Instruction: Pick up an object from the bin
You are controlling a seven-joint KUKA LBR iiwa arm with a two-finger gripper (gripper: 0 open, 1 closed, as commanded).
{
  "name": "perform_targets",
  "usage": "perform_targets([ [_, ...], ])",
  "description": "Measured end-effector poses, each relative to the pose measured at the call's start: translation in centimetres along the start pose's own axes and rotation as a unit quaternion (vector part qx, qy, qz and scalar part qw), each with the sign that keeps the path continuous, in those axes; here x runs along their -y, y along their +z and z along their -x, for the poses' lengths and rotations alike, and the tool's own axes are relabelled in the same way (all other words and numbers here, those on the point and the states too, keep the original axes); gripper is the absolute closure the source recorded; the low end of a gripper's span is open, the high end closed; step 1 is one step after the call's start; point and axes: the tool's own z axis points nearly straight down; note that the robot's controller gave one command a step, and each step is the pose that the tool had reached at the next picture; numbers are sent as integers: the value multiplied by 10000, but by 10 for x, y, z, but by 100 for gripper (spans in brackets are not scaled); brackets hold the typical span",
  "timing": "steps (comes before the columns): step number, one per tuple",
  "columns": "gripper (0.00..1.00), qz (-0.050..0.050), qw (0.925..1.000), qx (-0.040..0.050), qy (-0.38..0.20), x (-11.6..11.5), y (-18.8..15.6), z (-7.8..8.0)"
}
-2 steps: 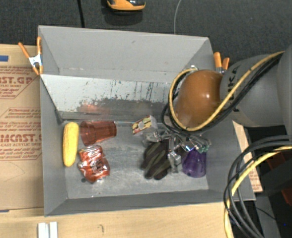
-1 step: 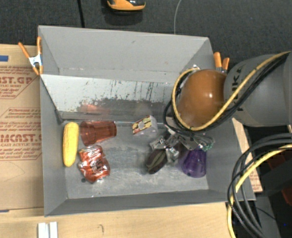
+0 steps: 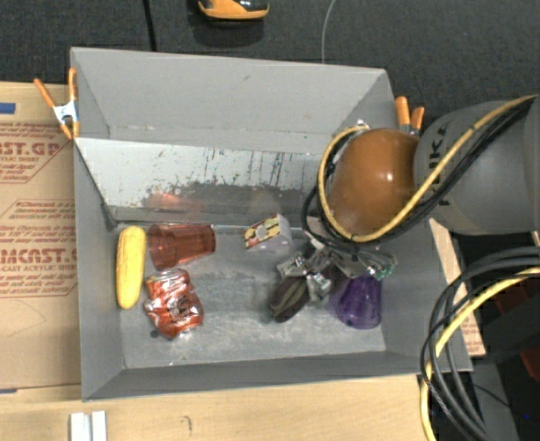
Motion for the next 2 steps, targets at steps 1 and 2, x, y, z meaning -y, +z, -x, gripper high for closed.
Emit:
perform_targets([
  [1, 100, 2, 10000, -3, 1, 0, -2, 0],
  [2, 100, 14, 10000, -23, 1, -1, -10, -1],
])
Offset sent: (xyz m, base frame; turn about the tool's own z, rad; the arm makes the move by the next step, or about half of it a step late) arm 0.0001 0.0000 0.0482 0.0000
